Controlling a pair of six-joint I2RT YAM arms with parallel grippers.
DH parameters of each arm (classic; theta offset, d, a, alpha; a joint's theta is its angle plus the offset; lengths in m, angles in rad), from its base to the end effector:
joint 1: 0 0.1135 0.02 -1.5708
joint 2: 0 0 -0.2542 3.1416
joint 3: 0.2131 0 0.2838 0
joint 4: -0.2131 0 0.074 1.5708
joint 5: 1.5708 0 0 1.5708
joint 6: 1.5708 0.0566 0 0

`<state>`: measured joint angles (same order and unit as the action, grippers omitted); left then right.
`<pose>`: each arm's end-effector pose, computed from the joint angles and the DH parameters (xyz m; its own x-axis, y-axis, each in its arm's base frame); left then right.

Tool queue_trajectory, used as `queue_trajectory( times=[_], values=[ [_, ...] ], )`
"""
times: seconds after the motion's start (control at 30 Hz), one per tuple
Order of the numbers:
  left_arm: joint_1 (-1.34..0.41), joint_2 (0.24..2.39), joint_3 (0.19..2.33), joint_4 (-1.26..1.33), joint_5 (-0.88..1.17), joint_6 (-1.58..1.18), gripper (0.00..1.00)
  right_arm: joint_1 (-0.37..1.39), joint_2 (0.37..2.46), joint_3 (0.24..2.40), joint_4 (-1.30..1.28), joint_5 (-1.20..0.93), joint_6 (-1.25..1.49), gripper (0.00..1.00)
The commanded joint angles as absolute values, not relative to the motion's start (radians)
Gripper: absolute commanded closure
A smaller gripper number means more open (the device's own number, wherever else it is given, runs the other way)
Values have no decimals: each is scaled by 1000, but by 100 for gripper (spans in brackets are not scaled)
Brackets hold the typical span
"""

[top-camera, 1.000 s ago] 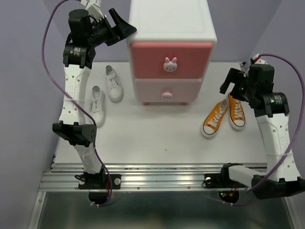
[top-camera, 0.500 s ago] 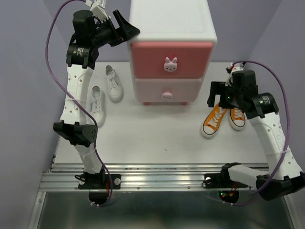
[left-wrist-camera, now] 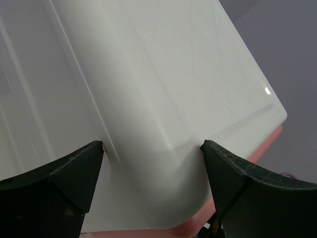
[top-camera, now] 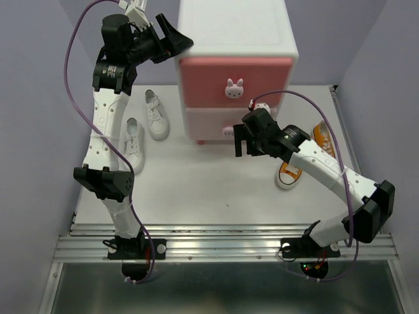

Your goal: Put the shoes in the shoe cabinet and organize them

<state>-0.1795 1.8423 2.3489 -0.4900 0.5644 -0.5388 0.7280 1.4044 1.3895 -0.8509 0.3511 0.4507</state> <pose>0.4112 -0.1054 0.5475 -0.3334 -0.3801 -0.8628 0.5896 0.6301 -0.5054 0.2657 0.2107 0.3232 -0.7115 -0.0862 -0.6974 -0.1650 0.9852 0.0465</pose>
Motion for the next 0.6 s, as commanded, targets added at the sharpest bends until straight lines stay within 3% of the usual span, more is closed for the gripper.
queue_trajectory(
  times=[0.0,0.1,0.57],
  values=[
    [-193,1859,2292,-647,549,-459,9,773,1480,1474,-720,523,541,0],
    [-195,1853,2276,-655,542,-454,10,793,1499,1444,-617,604,514,0],
    [-195,1850,2267,-653,508,-456,13,802,1532,1309,-307,591,419,0]
  ],
)
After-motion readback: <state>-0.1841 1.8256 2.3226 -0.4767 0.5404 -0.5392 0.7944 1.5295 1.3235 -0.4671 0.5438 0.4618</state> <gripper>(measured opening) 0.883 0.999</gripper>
